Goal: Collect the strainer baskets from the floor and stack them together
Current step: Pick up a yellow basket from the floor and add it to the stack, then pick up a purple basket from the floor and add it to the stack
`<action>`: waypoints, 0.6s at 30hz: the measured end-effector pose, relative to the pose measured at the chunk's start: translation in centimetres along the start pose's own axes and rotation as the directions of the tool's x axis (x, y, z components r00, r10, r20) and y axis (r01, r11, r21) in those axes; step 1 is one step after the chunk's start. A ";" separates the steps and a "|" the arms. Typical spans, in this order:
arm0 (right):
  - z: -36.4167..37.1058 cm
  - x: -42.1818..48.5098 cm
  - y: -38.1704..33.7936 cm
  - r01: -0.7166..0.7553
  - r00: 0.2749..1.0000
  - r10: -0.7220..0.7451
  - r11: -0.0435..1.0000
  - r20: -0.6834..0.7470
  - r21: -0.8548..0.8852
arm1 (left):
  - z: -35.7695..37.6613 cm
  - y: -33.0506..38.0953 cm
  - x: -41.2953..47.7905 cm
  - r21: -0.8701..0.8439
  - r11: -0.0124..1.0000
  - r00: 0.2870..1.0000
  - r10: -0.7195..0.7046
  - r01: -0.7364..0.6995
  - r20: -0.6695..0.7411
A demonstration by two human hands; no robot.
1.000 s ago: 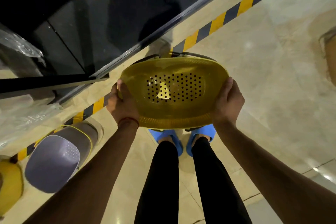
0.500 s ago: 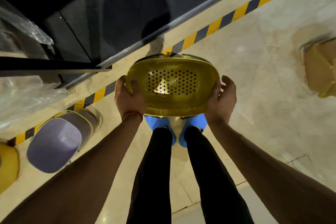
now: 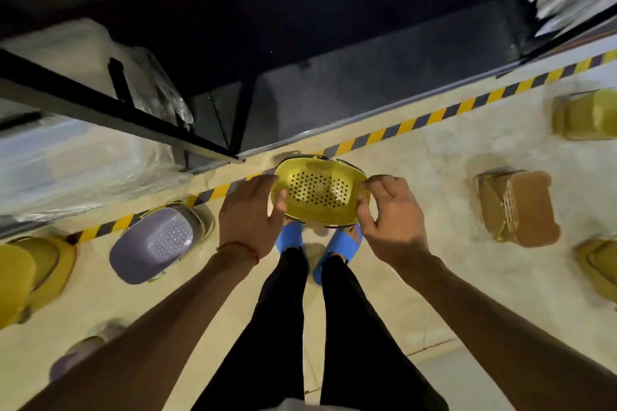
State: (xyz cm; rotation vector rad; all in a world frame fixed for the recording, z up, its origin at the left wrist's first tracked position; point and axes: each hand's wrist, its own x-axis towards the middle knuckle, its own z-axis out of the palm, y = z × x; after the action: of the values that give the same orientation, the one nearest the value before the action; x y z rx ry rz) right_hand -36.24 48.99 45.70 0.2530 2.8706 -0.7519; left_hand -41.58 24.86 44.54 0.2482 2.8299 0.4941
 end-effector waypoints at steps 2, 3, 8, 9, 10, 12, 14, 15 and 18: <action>-3.3 -0.5 -2.2 0.083 0.996 -0.084 0.996 -0.014 -0.042 | -3.4 0.6 -0.9 0.030 0.999 0.999 0.032 -0.031 -0.024; -4.8 -0.7 -3.3 0.110 0.994 -0.111 0.992 -0.021 -0.062 | -4.9 0.8 -1.4 0.051 0.997 0.998 0.054 -0.053 -0.032; -10.4 -1.5 -7.4 0.227 0.972 -0.233 0.960 -0.019 -0.165 | -11.0 2.2 -5.1 0.180 0.971 0.987 0.162 -0.155 -0.024; -11.3 -1.5 -8.0 0.260 0.964 -0.266 0.947 -0.010 -0.189 | -11.8 2.5 -6.0 0.196 0.967 0.986 0.166 -0.160 -0.016; -12.1 -1.5 -8.6 0.293 0.954 -0.299 0.933 0.002 -0.209 | -12.6 2.9 -6.9 0.215 0.964 0.987 0.162 -0.155 -0.014; -13.7 -1.4 -9.5 0.359 0.932 -0.360 0.903 0.037 -0.238 | -13.8 3.7 -8.5 0.251 0.962 0.992 0.122 -0.109 -0.034; -14.9 -1.1 -10.3 0.443 0.895 -0.441 0.854 0.071 -0.272 | -14.8 4.4 -9.9 0.268 0.963 0.996 0.050 -0.028 -0.077; -15.3 -1.0 -10.6 0.482 0.874 -0.479 0.828 0.087 -0.286 | -15.1 4.8 -10.7 0.275 0.961 0.995 0.008 0.019 -0.097; -16.2 -0.9 -11.9 0.604 0.794 -0.590 0.738 0.147 -0.300 | -15.7 5.7 -13.3 0.259 0.949 0.974 -0.134 0.180 -0.184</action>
State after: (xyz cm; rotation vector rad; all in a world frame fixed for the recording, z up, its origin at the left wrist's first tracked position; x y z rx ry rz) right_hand -39.63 46.68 65.44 -0.7640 2.9694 -0.3119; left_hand -32.61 22.52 63.72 0.0305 3.0437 0.0892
